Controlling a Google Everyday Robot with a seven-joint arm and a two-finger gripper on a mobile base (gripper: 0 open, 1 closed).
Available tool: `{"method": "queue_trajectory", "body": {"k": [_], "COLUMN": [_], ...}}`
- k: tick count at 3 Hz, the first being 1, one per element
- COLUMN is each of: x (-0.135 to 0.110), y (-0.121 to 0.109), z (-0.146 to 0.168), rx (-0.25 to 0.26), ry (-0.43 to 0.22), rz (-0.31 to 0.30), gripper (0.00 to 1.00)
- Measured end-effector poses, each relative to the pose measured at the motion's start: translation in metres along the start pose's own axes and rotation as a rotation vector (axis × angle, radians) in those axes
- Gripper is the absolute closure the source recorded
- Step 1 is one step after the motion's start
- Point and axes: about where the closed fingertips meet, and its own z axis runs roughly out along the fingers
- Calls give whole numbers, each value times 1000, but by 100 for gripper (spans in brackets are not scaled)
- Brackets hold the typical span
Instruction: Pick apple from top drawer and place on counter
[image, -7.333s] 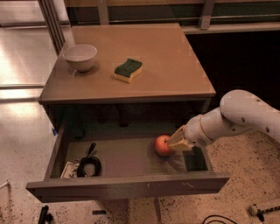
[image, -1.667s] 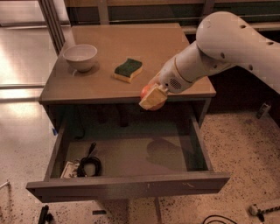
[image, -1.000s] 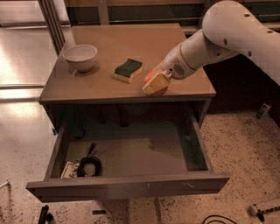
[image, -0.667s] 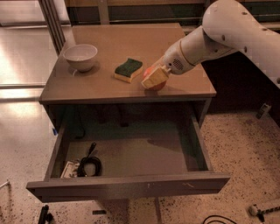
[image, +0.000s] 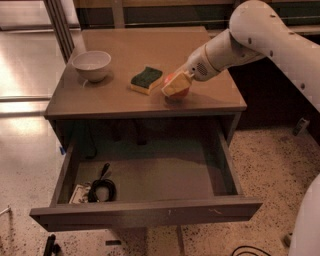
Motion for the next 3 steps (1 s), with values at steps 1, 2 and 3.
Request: {"method": "queue_trajectory", "body": {"k": [1,2,3], "x": [5,8,8], "y": [-8,-10,-10], "z": [6,12,12], "rx": [-6,-16,-16], "ry": [12,35,35], "rz": [17,21,21], "gripper": [100,100,81]}}
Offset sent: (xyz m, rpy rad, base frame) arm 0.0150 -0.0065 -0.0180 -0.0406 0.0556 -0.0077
